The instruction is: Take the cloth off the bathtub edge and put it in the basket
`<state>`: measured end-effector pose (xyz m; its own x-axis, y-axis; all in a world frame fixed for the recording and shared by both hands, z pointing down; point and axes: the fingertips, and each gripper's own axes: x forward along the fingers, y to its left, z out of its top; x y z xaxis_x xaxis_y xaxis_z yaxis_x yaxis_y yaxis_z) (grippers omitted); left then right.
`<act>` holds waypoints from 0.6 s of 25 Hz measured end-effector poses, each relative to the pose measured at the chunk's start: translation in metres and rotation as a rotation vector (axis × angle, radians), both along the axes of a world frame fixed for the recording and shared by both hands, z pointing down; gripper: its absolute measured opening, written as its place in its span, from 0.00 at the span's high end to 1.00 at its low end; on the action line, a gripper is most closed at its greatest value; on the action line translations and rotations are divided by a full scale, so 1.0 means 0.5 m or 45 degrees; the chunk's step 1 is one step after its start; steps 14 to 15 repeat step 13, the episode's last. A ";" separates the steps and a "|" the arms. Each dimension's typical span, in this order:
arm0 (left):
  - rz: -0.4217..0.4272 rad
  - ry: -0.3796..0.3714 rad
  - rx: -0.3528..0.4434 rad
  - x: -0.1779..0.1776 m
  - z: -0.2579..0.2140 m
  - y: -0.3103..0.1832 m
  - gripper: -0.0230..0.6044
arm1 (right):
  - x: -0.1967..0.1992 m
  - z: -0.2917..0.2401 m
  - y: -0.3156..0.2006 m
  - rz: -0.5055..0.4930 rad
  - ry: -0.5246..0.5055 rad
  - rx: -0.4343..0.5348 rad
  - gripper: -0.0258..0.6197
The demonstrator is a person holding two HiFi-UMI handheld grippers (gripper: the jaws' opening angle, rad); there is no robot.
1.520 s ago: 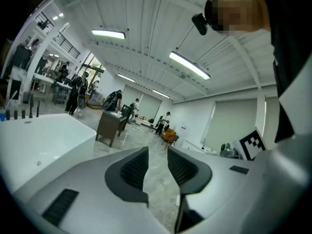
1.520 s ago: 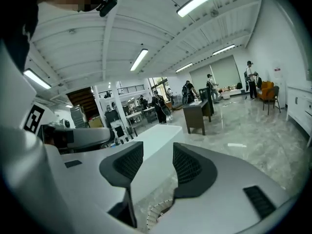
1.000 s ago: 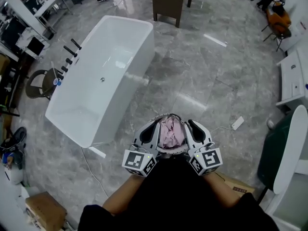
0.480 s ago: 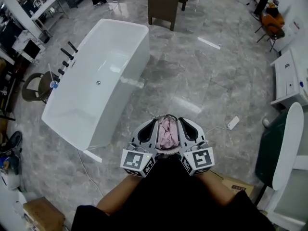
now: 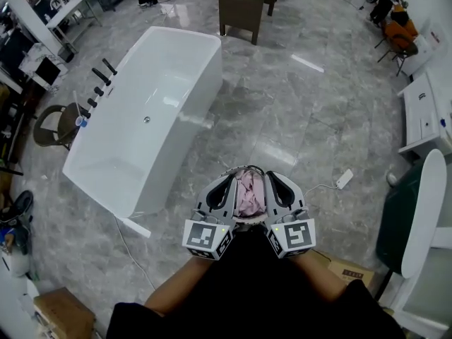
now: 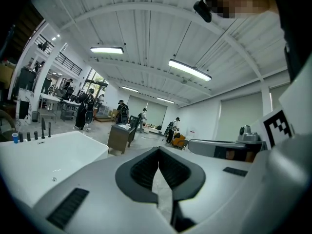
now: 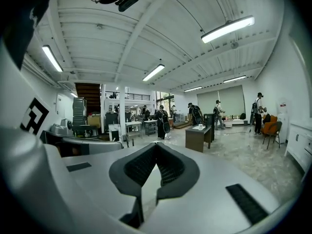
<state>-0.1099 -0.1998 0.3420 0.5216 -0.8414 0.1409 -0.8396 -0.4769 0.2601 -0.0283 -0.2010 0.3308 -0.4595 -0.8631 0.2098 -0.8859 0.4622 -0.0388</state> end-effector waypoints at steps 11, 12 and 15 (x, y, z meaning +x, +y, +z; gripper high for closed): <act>0.029 0.022 -0.050 -0.019 0.043 -0.005 0.94 | -0.018 0.028 0.003 0.021 -0.054 -0.045 0.91; 0.035 0.019 -0.050 -0.020 0.046 -0.007 0.94 | -0.021 0.030 0.002 0.022 -0.048 -0.040 0.91; 0.042 0.017 -0.051 -0.021 0.049 -0.010 0.94 | -0.024 0.033 0.001 0.024 -0.044 -0.036 0.91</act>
